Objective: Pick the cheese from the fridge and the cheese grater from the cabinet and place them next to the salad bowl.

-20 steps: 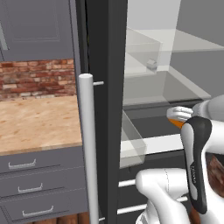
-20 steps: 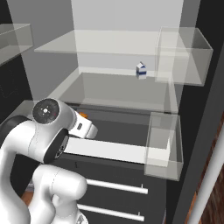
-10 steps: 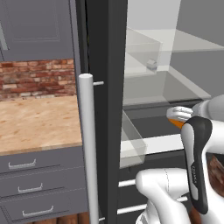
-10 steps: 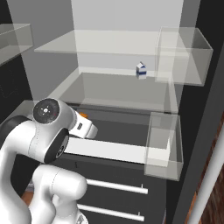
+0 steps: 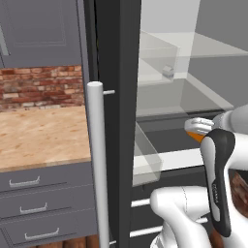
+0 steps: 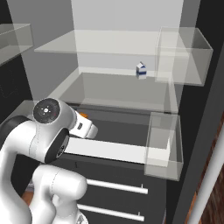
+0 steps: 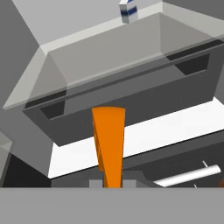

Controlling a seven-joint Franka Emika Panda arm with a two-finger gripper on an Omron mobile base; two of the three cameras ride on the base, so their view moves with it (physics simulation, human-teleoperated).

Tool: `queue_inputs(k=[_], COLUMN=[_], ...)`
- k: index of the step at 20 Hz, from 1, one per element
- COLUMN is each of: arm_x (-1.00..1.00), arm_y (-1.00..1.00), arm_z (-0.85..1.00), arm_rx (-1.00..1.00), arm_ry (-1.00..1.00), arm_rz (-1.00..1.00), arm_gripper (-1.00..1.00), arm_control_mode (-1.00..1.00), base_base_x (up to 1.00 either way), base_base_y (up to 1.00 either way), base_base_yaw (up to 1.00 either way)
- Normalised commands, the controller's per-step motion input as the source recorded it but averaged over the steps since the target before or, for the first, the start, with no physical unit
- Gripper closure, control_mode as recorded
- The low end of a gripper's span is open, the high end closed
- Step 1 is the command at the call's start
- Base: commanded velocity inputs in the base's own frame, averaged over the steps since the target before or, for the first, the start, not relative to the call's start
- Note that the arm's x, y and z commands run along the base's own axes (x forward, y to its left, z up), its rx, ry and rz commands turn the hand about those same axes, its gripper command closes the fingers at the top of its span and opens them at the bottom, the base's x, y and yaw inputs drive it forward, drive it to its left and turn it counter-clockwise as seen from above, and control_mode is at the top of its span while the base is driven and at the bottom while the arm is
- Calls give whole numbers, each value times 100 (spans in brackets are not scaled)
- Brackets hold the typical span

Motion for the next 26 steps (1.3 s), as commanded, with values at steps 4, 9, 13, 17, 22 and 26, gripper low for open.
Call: queue_inputs(k=[4, 9, 13, 17, 22, 26], arm_x=[0, 0, 0, 0, 0, 0], arm_y=[0, 0, 0, 0, 0, 0], arm_z=[0, 0, 0, 0, 0, 0], arm_rx=[0, 0, 0, 0, 0, 0], arm_ry=[0, 0, 0, 0, 0, 0], arm_rz=[0, 0, 0, 0, 0, 0], arm_gripper=[100, 100, 100, 100, 100, 100], arm_control_mode=[-100, -100, -100, 100, 100, 100], base_base_x=[0, 0, 0, 0, 0, 0], base_base_y=[0, 0, 0, 0, 0, 0], base_base_yaw=[0, 0, 0, 0, 0, 0])
